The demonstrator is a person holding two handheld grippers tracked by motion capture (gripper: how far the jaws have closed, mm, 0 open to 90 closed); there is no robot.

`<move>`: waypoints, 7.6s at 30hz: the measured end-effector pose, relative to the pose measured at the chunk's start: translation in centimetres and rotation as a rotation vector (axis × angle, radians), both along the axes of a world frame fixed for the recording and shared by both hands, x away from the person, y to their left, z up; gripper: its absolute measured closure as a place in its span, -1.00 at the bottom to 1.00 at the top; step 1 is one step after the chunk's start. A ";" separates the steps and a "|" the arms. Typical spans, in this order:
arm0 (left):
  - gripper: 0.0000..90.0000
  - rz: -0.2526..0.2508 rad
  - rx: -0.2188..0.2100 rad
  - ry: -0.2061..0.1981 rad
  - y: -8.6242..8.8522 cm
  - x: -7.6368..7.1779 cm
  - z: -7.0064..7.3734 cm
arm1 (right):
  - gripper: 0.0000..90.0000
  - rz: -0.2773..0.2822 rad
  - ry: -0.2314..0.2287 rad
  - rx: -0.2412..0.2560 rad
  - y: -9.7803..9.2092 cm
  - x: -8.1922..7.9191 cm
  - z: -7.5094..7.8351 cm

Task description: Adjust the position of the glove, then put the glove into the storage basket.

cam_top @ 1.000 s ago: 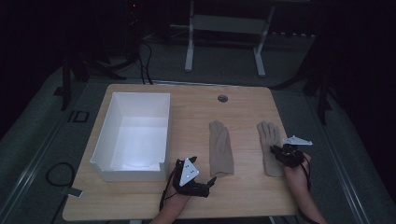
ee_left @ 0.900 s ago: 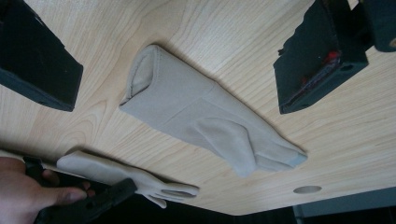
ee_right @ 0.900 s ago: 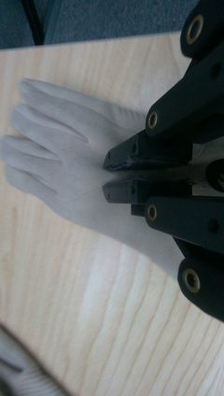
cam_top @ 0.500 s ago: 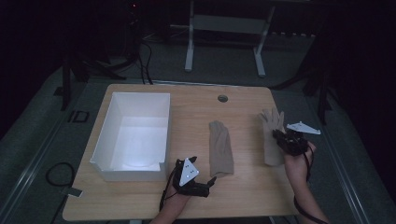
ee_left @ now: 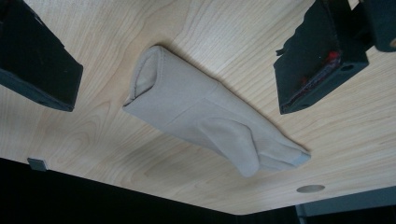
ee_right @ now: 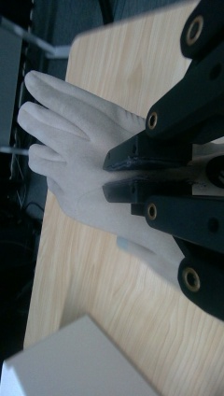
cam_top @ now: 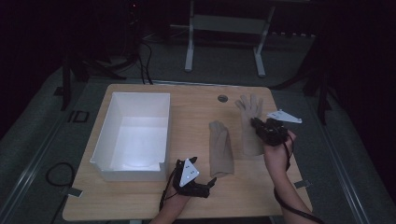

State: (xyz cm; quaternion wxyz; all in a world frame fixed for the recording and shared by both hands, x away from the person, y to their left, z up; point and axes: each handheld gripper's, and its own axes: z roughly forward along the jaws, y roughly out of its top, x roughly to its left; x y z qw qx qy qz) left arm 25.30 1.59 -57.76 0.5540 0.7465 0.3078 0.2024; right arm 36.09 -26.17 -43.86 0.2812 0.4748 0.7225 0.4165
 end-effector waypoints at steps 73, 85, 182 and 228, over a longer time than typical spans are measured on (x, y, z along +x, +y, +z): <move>-1.00 -0.194 -0.025 0.093 -1.2 1.4 1.0 | -0.64 0.292 0.114 0.006 0.6 1.0 -7.6; -0.75 -0.266 0.108 0.051 -2.1 2.8 1.2 | -0.67 0.293 0.157 0.090 0.4 3.1 -6.8; 0.82 -0.321 0.407 0.170 -4.3 6.9 5.1 | 0.65 0.351 0.347 0.137 4.2 8.4 -6.9; 0.82 -0.204 0.412 0.041 2.3 6.2 18.4 | 0.65 0.443 0.142 0.198 9.2 7.9 8.1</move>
